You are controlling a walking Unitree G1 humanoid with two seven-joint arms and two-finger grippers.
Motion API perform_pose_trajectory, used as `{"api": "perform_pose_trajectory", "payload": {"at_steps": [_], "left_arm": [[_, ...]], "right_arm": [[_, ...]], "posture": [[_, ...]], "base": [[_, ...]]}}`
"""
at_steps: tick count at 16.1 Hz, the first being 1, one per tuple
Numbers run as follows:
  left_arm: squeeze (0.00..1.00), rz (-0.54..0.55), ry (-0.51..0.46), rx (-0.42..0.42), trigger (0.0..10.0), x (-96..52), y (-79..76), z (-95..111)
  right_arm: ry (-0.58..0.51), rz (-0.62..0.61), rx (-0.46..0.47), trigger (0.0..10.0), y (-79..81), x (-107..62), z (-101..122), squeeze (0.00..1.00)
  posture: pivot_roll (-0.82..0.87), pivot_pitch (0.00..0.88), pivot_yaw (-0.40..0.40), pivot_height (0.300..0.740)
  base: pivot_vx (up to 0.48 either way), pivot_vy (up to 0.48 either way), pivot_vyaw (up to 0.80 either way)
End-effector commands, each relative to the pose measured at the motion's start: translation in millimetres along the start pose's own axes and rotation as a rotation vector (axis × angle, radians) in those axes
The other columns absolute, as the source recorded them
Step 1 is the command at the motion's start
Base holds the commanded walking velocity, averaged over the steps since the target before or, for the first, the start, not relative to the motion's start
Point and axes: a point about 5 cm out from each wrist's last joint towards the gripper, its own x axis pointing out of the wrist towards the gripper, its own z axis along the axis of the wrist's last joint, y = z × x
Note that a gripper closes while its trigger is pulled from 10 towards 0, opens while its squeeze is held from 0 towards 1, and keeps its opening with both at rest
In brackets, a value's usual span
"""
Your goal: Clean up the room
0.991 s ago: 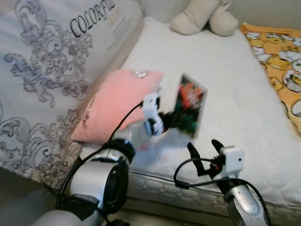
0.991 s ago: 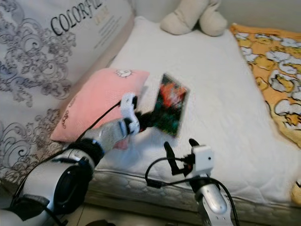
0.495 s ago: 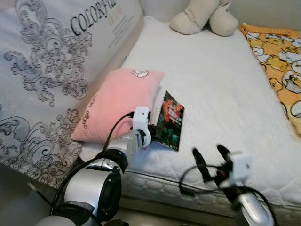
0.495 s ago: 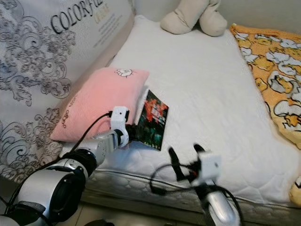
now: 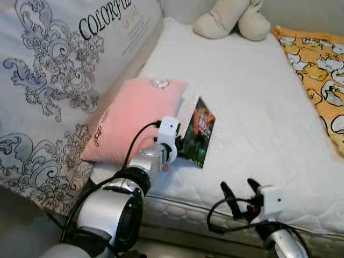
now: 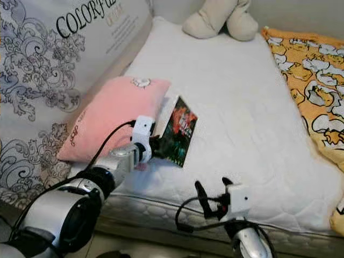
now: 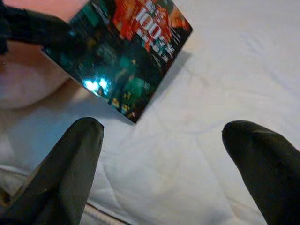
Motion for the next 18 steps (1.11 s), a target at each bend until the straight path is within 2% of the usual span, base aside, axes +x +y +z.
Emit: {"api": "perform_pose_trajectory", "payload": {"at_steps": [1, 2, 3, 6, 9, 13, 14, 16, 17, 18], "left_arm": [[0.00, -0.008, -0.018, 0.068, 10.0, 1.5, -3.2, 10], [0.00, -0.005, -0.015, 0.074, 10.0, 1.4, -2.8, 10], [1.00, 0.005, -0.002, 0.071, 10.0, 0.8, -0.7, 7], [1.00, 0.036, -0.001, 0.066, 10.0, -0.4, 4.2, 7], [1.00, 0.059, -0.034, 0.065, 10.0, -0.8, 6.8, 14], [1.00, 0.065, -0.055, 0.067, 10.0, -1.3, 8.4, 20], [1.00, 0.090, -0.053, 0.110, 10.0, -2.8, 13.1, 20], [1.00, 0.107, -0.066, 0.141, 10.0, -4.3, 17.2, 23], [0.00, 0.123, -0.120, 0.206, 10.0, -7.6, 23.8, 37], [0.00, 0.126, -0.181, 0.257, 10.0, -11.7, 29.4, 49]], "right_arm": [[-0.019, -0.006, 0.003, 10.0, -6.1, -0.2, -1, 0.10], [-0.019, -0.005, 0.003, 10.0, -6.9, -0.1, -1, 0.10], [-0.036, 0.006, -0.003, 10.0, -1.1, 1.7, 4, 0.10], [-0.054, 0.001, -0.010, 10.0, 0.9, 2.5, 7, 0.10], [-0.093, -0.024, -0.010, 10.0, -6.3, 3.7, 13, 0.10], [-0.087, -0.012, -0.017, 10.0, -5.2, 4.8, 11, 0.10], [-0.088, -0.007, -0.016, 10.0, -4.9, 6.1, 11, 0.10], [-0.090, -0.001, -0.014, 10.0, -5.5, 6.8, 11, 0.10], [-0.106, -0.007, -0.011, 10.0, -7.0, 7.0, 12, 0.10], [-0.126, -0.026, -0.008, 10.0, -9.4, 9.0, 14, 0.10]], "posture": [[-0.18, 0.000, -0.009, 0.740], [-0.18, 0.000, -0.009, 0.740], [-0.18, 0.001, -0.007, 0.740], [-0.18, 0.003, -0.008, 0.740], [-0.19, 0.000, -0.008, 0.740], [-0.18, 0.000, -0.014, 0.740], [-0.18, 0.000, -0.019, 0.740], [-0.17, 0.000, -0.020, 0.740], [-0.16, 0.000, -0.011, 0.740], [-0.14, 0.000, -0.006, 0.740]], "base": [[0.000, 0.000, 0.00], [0.000, 0.000, 0.00], [0.000, 0.000, 0.00], [0.000, 0.000, 0.00], [0.000, 0.000, 0.00], [0.000, 0.000, 0.00], [0.000, 0.000, 0.00], [0.000, 0.000, 0.00], [0.000, 0.000, 0.00], [0.000, 0.000, 0.00]]}}
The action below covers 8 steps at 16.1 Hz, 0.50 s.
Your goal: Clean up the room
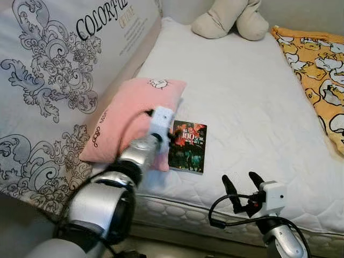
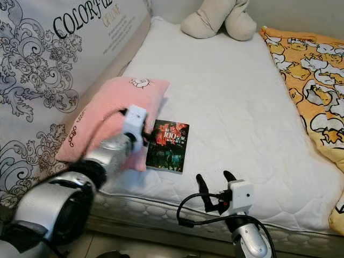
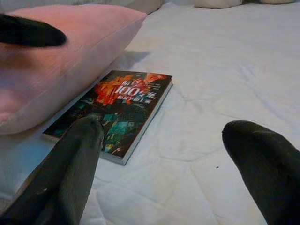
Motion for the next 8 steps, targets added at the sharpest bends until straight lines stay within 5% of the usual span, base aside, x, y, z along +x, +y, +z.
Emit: {"api": "perform_pose_trajectory", "payload": {"at_steps": [1, 4, 5, 8], "left_arm": [[0.00, -0.002, -0.129, 0.084, 10.0, -0.7, 7.1, 27], [0.00, 0.111, -0.304, 0.089, 10.0, -18.6, 30.8, 30], [1.00, 0.177, -0.351, 0.067, 10.0, -31.2, 38.7, 21], [1.00, 0.257, -0.428, 0.039, 10.0, -59.8, 37.5, 4]], "right_arm": [[-0.042, -0.037, 0.004, 10.0, -6.5, 4.5, 6, 0.10], [-0.144, -0.094, -0.014, 10.0, -6.4, 19.1, 35, 0.10], [-0.178, -0.128, -0.030, 10.0, -11.5, 25.6, 44, 0.00], [-0.209, -0.187, -0.057, 10.0, -19.4, 33.8, 52, 0.00]], "posture": [[-0.13, 0.000, 0.002, 0.740], [-0.09, 0.000, 0.011, 0.740], [-0.07, 0.000, 0.008, 0.740], [-0.03, 0.000, 0.009, 0.740]], "base": [[0.000, 0.000, 0.00], [0.000, 0.000, 0.00], [0.000, 0.000, 0.00], [0.000, 0.000, 0.00]]}}
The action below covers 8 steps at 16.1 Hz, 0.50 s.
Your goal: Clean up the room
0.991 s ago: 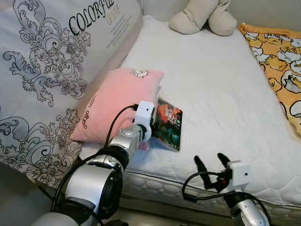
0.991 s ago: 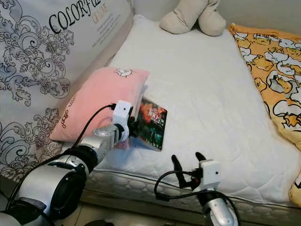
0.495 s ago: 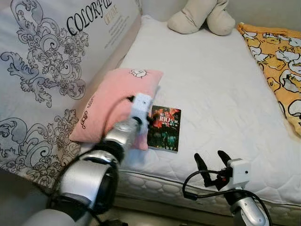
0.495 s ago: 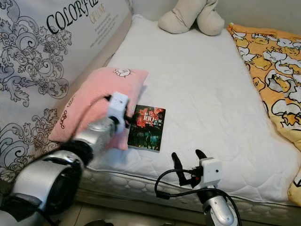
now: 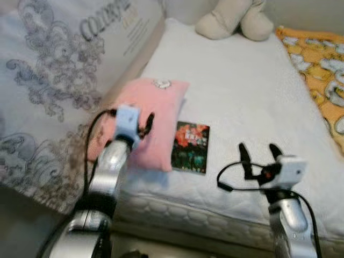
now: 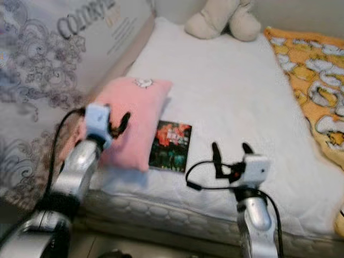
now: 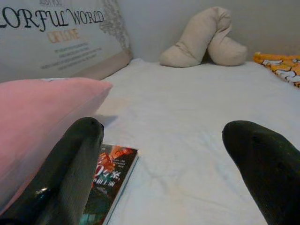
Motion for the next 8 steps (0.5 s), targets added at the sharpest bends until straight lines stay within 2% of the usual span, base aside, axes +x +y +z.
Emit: {"api": "perform_pose_trajectory", "payload": {"at_steps": [1, 3, 4, 6, 7, 8], "left_arm": [[1.00, 0.023, -0.063, -0.005, 10.0, -4.3, -0.6, 14], [1.00, 0.035, -0.034, 0.039, 10.0, -21.7, -1.9, 5], [1.00, 0.032, -0.026, 0.034, 10.0, -23.3, -2.0, 3], [1.00, -0.010, -0.002, 0.031, 10.0, -28.1, -19.8, 0], [1.00, -0.007, 0.002, 0.028, 10.0, -28.3, -20.4, -1], [1.00, -0.022, 0.013, 0.032, 10.0, -30.5, -23.8, -2]], "right_arm": [[-0.011, -0.030, -0.013, 10.0, -0.9, 2.8, 0, 0.00], [-0.033, -0.119, -0.004, 10.0, 2.0, 8.0, 1, 0.00], [-0.034, -0.122, -0.007, 10.0, 5.6, 7.6, 1, 0.00], [0.005, -0.171, -0.069, 10.0, -6.1, 3.8, 1, 0.00], [0.005, -0.177, -0.076, 10.0, -7.4, 3.9, 3, 0.00], [0.012, -0.210, -0.063, 10.0, -10.3, 2.0, 5, 1.00]], "posture": [[-0.03, 0.000, 0.015, 0.740], [-0.03, 0.000, 0.030, 0.740], [-0.03, 0.000, 0.032, 0.740], [-0.05, 0.000, 0.021, 0.740], [-0.05, 0.000, 0.021, 0.740], [-0.07, 0.000, 0.011, 0.740]], "base": [[0.000, 0.000, 0.00], [0.000, 0.000, 0.00], [0.000, 0.000, 0.00], [0.000, 0.000, 0.00], [0.000, 0.000, 0.00], [0.000, 0.000, 0.00]]}}
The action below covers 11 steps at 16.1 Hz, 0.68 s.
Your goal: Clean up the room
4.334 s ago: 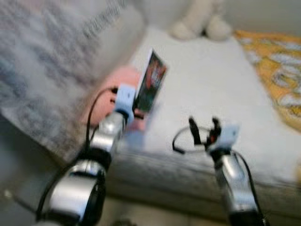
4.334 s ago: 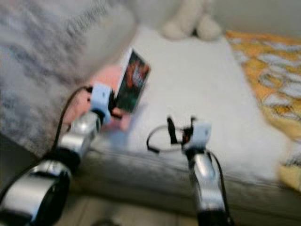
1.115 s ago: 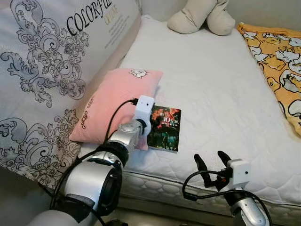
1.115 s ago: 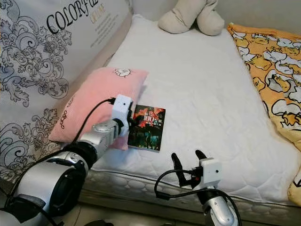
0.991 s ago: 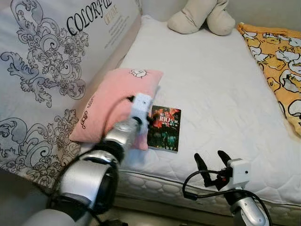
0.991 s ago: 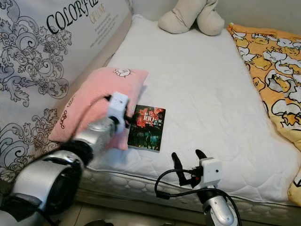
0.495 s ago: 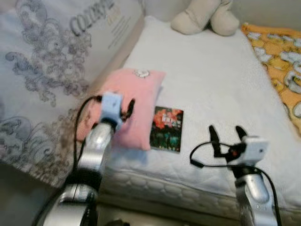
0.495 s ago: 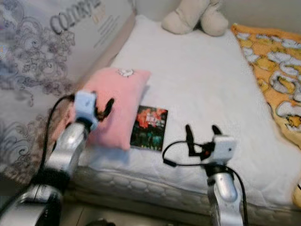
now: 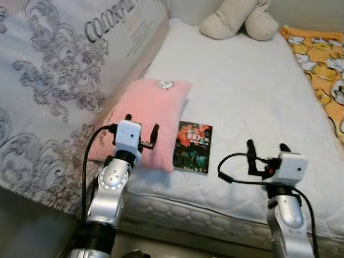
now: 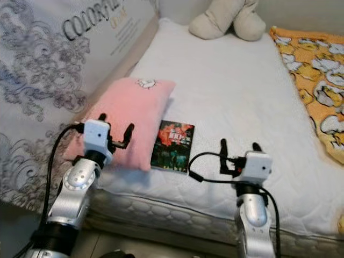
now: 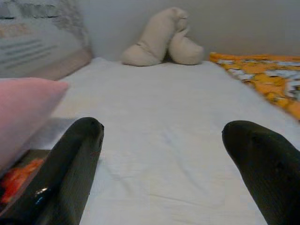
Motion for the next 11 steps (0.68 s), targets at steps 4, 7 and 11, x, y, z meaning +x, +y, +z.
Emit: {"api": "perform_pose_trajectory", "payload": {"at_steps": [4, 7, 11], "left_arm": [[1.00, -0.005, 0.035, -0.065, 10.0, 1.2, -1.5, -3], [0.79, -0.050, 0.040, -0.117, 10.0, 4.7, -6.3, -4], [0.00, -0.045, 0.009, -0.139, 10.0, 11.2, -9.9, 3]], "right_arm": [[-0.031, -0.100, 0.049, 10.0, -15.5, -5.7, 14, 1.00], [-0.014, -0.007, -0.015, 10.0, -5.6, 1.8, 14, 0.66], [-0.014, 0.017, -0.017, 10.0, -1.4, 13.7, 19, 0.00]], "posture": [[-0.10, 0.000, 0.014, 0.740], [-0.11, 0.000, 0.018, 0.740], [-0.09, 0.000, 0.009, 0.728]], "base": [[0.000, 0.000, 0.00], [0.000, 0.000, 0.00], [0.317, -0.356, -0.23]]}}
